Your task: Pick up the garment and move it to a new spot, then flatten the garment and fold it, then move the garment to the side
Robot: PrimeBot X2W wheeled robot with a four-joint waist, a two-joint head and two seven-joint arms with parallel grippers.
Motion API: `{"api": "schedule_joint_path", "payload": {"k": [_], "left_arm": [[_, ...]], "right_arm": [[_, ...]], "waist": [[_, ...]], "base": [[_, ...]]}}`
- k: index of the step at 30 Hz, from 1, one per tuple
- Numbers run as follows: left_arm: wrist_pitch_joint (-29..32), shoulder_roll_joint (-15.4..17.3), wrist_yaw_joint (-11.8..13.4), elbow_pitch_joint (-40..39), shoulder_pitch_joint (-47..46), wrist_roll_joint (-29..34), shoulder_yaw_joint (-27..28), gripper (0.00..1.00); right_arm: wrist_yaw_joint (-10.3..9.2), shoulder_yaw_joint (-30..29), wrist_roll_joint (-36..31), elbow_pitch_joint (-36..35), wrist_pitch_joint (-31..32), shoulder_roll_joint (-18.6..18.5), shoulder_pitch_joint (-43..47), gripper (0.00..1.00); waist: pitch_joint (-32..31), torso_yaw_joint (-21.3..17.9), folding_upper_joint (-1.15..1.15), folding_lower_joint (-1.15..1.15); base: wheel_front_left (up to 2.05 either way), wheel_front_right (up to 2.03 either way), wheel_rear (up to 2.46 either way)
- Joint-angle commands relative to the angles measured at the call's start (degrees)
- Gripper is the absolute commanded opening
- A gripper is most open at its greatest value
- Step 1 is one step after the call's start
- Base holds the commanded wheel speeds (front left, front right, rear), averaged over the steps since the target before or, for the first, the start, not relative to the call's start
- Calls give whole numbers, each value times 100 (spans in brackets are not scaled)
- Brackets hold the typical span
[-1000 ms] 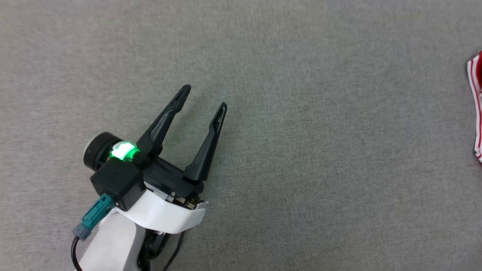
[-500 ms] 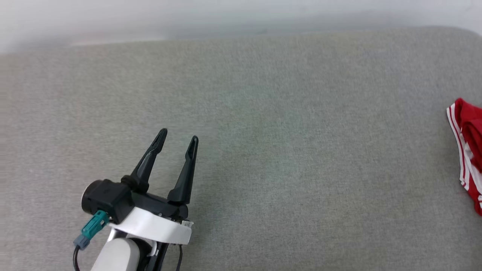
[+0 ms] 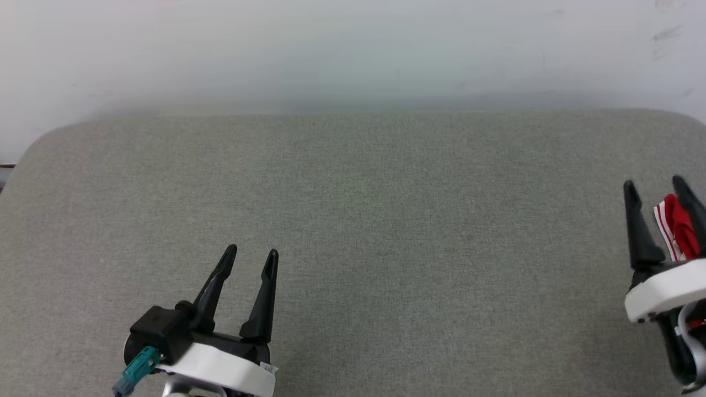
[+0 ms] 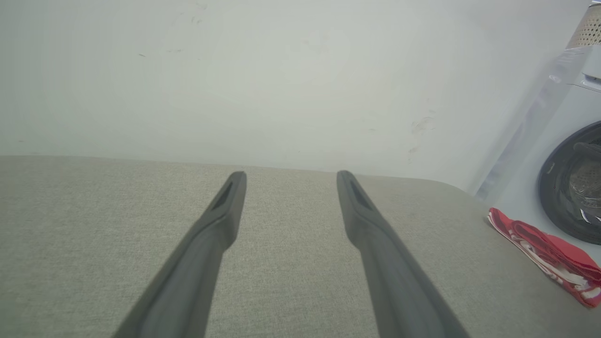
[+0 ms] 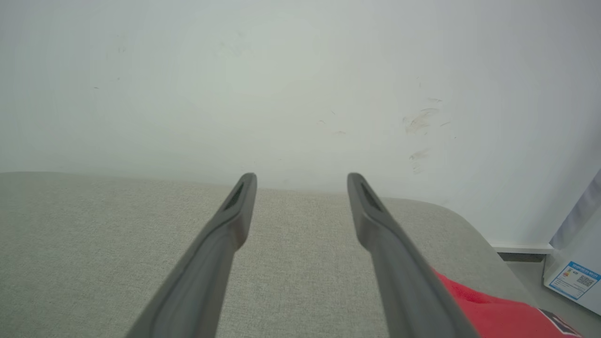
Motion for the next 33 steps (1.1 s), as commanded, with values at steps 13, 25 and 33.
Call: {"api": "schedule_joint_path", "payload": {"k": [13, 25, 33], "left_arm": [[-12, -271, 1, 237, 418, 60, 309, 100], [-12, -360, 1, 203, 438, 415, 500, 100], [-12, -375, 1, 125, 401, 491, 462, 100]], "right_arm": [[-7, 134, -330, -304, -913, 1044, 1275, 100], [-6, 271, -333, 20, -1132, 1082, 1151, 100], [-6, 281, -297, 116, -1176, 1059, 1084, 100]], "waist": [[-320, 124, 0, 1], [-333, 120, 0, 1], [-327, 94, 0, 1]], "base": [[0, 0, 0], [0, 0, 0], [0, 0, 0]]}}
